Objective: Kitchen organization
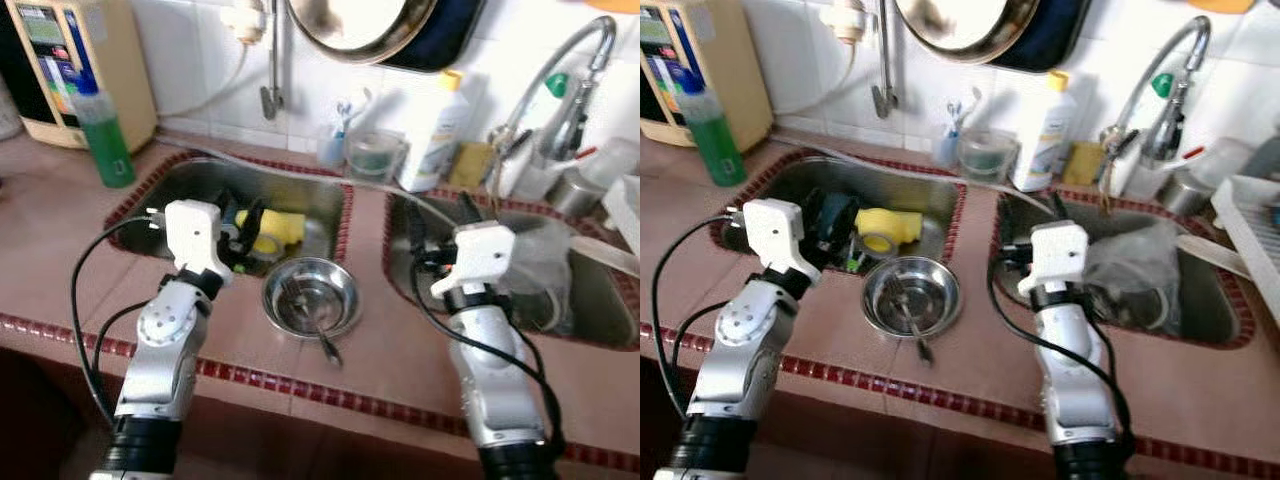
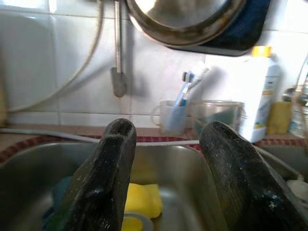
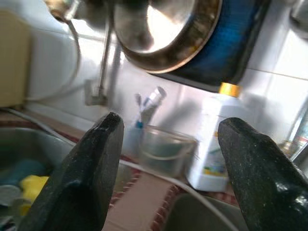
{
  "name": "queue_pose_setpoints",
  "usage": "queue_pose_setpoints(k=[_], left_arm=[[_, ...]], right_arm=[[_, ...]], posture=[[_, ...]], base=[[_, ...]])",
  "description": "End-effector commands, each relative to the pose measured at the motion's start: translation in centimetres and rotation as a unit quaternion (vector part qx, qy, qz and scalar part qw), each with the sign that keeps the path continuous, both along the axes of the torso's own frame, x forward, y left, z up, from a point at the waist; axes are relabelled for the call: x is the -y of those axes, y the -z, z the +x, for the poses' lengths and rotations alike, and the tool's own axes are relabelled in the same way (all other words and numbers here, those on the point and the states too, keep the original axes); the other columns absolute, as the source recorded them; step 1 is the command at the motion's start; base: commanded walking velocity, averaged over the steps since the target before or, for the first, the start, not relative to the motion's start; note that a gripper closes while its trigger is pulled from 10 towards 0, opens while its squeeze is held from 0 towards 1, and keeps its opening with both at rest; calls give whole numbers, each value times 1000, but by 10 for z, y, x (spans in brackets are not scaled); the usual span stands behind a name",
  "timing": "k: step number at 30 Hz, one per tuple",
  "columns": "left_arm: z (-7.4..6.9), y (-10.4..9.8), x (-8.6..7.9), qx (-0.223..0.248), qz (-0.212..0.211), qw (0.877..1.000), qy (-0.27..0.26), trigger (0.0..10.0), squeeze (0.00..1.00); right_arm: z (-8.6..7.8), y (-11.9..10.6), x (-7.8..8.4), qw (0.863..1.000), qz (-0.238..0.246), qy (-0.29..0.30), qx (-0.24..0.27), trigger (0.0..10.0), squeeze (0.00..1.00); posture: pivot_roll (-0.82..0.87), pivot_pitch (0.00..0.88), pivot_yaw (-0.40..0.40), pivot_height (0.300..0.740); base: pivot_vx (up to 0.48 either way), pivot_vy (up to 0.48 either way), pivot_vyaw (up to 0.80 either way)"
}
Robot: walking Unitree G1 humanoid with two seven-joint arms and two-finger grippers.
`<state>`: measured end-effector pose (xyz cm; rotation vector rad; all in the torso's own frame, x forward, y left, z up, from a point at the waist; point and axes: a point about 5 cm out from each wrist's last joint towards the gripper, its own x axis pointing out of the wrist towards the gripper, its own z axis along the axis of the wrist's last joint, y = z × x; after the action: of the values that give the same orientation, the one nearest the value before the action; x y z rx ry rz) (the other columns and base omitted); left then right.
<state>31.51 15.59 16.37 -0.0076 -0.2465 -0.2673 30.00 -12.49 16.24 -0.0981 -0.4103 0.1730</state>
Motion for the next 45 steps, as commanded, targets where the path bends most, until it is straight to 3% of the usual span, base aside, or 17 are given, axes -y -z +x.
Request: queue_pose_setpoints(k=[1,9,14,19,25,30,38,45], left_arm=[[1,-5,9,5,10,1000,14,10000,0],[-5,1,17,-23,52,998,32,10000,0],[-12,3,23,-78,91,992,42,10000,0],[-20,2,27,-99,131,985,55,10000,0],[-28,6,32,-123,142,979,83,10000,0],[-32,19,29,-162,160,970,87,10000,0],[-35,31,22,-185,210,955,92,10000,0],[-30,35,16,-201,233,950,53,10000,0]], right_arm=[[0,0,9,1000,-5,14,-1,10000,0],[-5,13,12,999,-10,19,-33,10000,0],[-10,22,17,998,-19,24,-53,10000,0],[-14,26,19,997,-26,28,-64,10000,0],[-14,27,18,997,-31,26,-68,10000,0],[-14,25,18,997,-36,24,-68,10000,0],[-13,23,21,997,-45,20,-65,10000,0],[-12,19,18,997,-47,15,-61,10000,0]], posture=[[52,0,-34,740],[55,0,-38,740],[62,0,-39,740],[65,0,-38,740],[67,8,-41,740],[64,10,-47,740],[67,5,-55,740],[68,0,-51,740]], base=[[0,0,0],[0,0,0],[0,0,0],[0,0,0],[0,0,0],[0,0,0],[0,0,0],[0,0,0]])
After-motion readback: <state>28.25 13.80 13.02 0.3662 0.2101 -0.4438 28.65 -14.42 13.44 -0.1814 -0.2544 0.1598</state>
